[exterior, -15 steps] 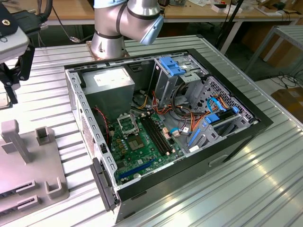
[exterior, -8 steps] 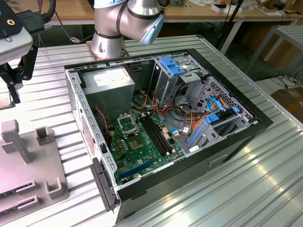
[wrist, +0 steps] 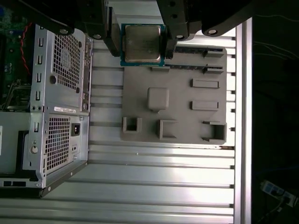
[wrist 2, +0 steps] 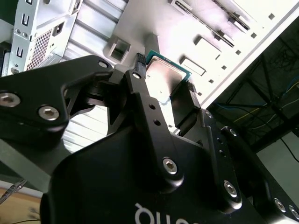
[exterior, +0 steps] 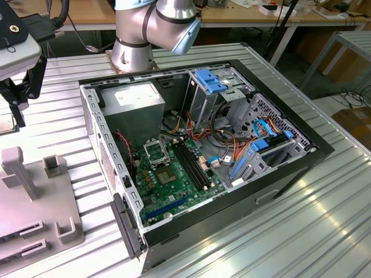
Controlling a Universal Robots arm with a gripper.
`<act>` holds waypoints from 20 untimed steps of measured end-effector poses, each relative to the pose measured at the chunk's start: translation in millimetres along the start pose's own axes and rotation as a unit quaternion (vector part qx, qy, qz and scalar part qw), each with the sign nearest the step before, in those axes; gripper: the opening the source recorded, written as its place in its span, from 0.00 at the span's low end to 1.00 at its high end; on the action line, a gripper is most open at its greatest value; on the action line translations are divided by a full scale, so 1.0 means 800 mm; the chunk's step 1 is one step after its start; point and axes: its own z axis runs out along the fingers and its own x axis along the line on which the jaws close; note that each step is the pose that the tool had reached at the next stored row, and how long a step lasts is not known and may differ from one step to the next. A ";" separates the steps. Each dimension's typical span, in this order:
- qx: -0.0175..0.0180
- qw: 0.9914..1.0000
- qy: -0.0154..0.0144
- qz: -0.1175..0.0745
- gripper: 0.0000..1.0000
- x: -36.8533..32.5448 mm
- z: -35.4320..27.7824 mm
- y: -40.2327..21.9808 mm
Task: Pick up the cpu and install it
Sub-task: 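Pick up the cpu and move it towards the insertion slot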
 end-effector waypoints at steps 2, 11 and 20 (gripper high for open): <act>0.000 1.000 0.000 0.000 0.47 -0.0113 0.0005 -0.0005; 0.000 1.000 0.000 0.000 0.47 -0.0304 0.0022 -0.0011; 0.000 1.000 0.000 0.000 0.47 -0.0361 0.0034 -0.0013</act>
